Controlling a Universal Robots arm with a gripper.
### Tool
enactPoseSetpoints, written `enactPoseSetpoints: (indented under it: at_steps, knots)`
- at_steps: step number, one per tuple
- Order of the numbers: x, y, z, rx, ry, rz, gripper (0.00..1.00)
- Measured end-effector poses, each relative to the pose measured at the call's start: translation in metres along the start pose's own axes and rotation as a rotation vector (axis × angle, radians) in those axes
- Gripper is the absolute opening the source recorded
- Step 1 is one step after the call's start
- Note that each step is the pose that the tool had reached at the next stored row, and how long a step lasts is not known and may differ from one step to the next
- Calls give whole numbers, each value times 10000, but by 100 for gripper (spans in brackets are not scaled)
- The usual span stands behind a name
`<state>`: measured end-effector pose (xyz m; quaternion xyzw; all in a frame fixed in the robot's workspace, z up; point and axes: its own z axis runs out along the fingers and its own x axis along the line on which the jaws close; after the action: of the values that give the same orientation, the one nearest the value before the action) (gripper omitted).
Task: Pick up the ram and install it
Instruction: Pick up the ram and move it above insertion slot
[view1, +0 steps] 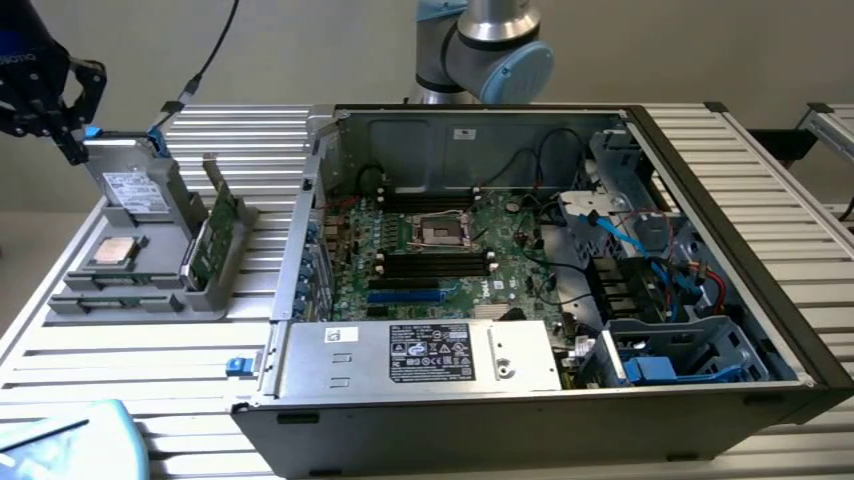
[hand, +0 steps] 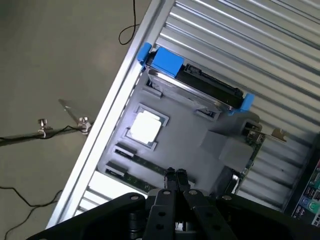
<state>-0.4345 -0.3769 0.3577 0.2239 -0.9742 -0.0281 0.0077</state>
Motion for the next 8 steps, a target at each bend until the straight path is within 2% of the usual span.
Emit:
enactPoseSetpoints:
  at_steps: [8]
  knots:
    - [0, 0, 0, 4, 85, -1453, 11]
